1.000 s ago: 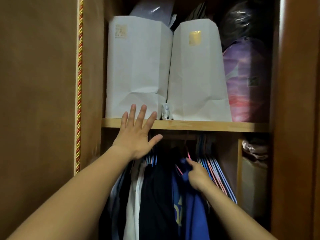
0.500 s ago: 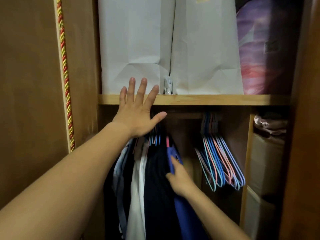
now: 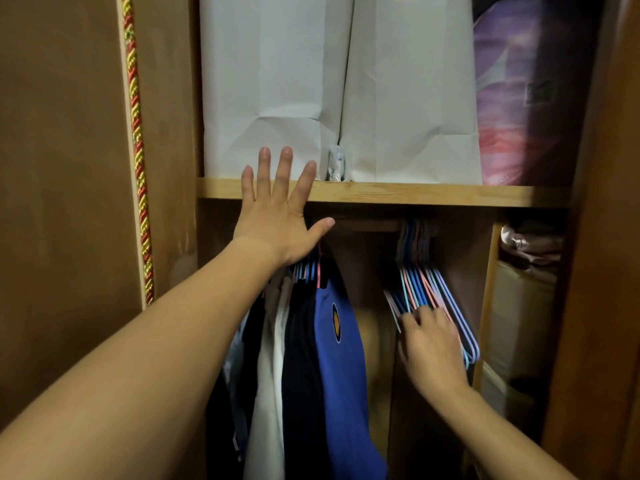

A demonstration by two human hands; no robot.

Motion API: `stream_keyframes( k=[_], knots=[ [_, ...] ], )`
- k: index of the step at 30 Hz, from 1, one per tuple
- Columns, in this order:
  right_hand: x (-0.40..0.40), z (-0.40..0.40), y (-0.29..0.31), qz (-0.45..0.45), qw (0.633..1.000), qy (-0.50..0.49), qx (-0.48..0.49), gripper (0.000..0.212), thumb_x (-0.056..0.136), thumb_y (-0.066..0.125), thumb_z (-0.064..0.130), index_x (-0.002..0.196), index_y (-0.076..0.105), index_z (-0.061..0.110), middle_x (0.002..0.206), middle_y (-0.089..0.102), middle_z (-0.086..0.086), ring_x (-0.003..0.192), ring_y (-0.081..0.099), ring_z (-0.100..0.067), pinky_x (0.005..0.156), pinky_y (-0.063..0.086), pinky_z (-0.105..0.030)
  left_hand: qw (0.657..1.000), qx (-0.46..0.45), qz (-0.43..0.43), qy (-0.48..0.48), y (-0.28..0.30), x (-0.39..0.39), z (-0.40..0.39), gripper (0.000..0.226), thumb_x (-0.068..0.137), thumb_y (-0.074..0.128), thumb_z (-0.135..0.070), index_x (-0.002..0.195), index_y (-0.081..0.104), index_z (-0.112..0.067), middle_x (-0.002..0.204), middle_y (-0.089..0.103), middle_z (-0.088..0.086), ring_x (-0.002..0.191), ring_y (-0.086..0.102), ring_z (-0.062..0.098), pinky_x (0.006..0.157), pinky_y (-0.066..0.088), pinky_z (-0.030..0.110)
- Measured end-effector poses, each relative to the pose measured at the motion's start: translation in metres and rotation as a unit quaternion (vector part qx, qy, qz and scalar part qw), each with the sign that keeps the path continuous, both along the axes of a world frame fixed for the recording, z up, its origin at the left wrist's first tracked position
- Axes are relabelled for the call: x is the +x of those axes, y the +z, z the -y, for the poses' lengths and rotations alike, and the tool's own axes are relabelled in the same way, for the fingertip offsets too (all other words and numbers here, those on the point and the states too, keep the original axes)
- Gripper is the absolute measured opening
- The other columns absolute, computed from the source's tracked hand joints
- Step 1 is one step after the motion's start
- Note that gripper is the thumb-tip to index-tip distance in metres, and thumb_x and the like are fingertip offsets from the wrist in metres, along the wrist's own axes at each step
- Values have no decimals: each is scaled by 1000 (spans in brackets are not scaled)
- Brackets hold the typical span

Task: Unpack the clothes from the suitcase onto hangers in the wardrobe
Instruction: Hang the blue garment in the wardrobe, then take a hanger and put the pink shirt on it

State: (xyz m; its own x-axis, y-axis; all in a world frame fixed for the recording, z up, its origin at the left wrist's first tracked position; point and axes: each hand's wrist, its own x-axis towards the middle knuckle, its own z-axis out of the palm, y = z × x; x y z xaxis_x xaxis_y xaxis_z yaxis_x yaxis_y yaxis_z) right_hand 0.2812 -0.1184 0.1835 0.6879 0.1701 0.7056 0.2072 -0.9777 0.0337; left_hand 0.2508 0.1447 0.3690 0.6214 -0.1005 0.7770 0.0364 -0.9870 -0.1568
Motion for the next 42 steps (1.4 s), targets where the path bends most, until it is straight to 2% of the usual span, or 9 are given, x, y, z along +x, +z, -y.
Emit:
stream_keyframes(
  k=[2,6,10,14,18,32,34,37,42],
  knots=[
    [0,8,5,-12,995,-66,-69,39,65,77,6,102,63,11,100,54,-13,94,47,-32,77,42,-43,1000,1,-3,1,0,0,0,94,89,15,-82,155,-25,-29,161,-35,12,145,-37,39,120,-14,60],
    [-1,6,11,-46,981,-125,-143,53,73,70,11,123,52,11,115,50,-14,105,47,-33,85,38,-42,1000,3,-9,2,1,-1,0,95,89,17,-83,155,-26,-29,160,-37,13,144,-38,39,120,-14,61],
    [1,0,17,-62,976,-139,-157,55,89,55,5,142,37,-1,124,49,-14,102,61,-26,83,49,-34,1000,4,-12,1,1,-2,-1,96,89,18,-83,154,-27,-29,160,-37,13,144,-38,40,120,-14,61],
    [0,0,31,-107,989,-98,-32,45,95,46,3,139,40,-2,129,53,-14,102,68,-27,78,51,-34,1000,5,-11,3,0,0,-1,96,89,18,-82,154,-28,-29,159,-38,13,143,-39,41,120,-13,61],
    [9,-10,50,-118,975,-43,185,24,94,49,22,108,59,5,106,66,-16,98,64,-38,71,44,-36,1000,7,-10,3,-1,-1,-1,97,89,19,-83,153,-30,-29,158,-40,13,142,-40,40,120,-14,61],
    [-28,-26,30,-28,972,26,232,22,104,43,24,113,59,14,90,68,-8,83,65,-27,65,45,-34,999,-4,-13,32,0,-5,8,98,92,29,-76,153,-30,-26,159,-38,15,144,-36,41,121,-11,61],
    [-59,-13,-1,-19,971,34,238,20,104,44,24,113,59,14,88,68,-6,80,66,-27,62,42,-33,998,-63,28,11,-18,-8,28,99,94,44,-61,158,-21,-22,163,-26,19,149,-26,44,122,-7,61],
    [-105,17,-72,-18,972,56,228,16,100,49,22,110,60,16,83,70,-7,75,68,-32,59,47,-39,960,-214,107,-148,-80,-16,88,95,82,58,-30,162,8,-25,167,1,21,154,-1,42,124,6,54],
    [-228,93,-223,-137,956,61,253,17,102,50,26,116,60,22,97,69,2,88,66,-16,73,51,-30,848,-416,-65,-320,-288,-53,188,73,74,47,-12,146,46,-13,152,34,17,141,35,36,116,32,50]
  ],
)
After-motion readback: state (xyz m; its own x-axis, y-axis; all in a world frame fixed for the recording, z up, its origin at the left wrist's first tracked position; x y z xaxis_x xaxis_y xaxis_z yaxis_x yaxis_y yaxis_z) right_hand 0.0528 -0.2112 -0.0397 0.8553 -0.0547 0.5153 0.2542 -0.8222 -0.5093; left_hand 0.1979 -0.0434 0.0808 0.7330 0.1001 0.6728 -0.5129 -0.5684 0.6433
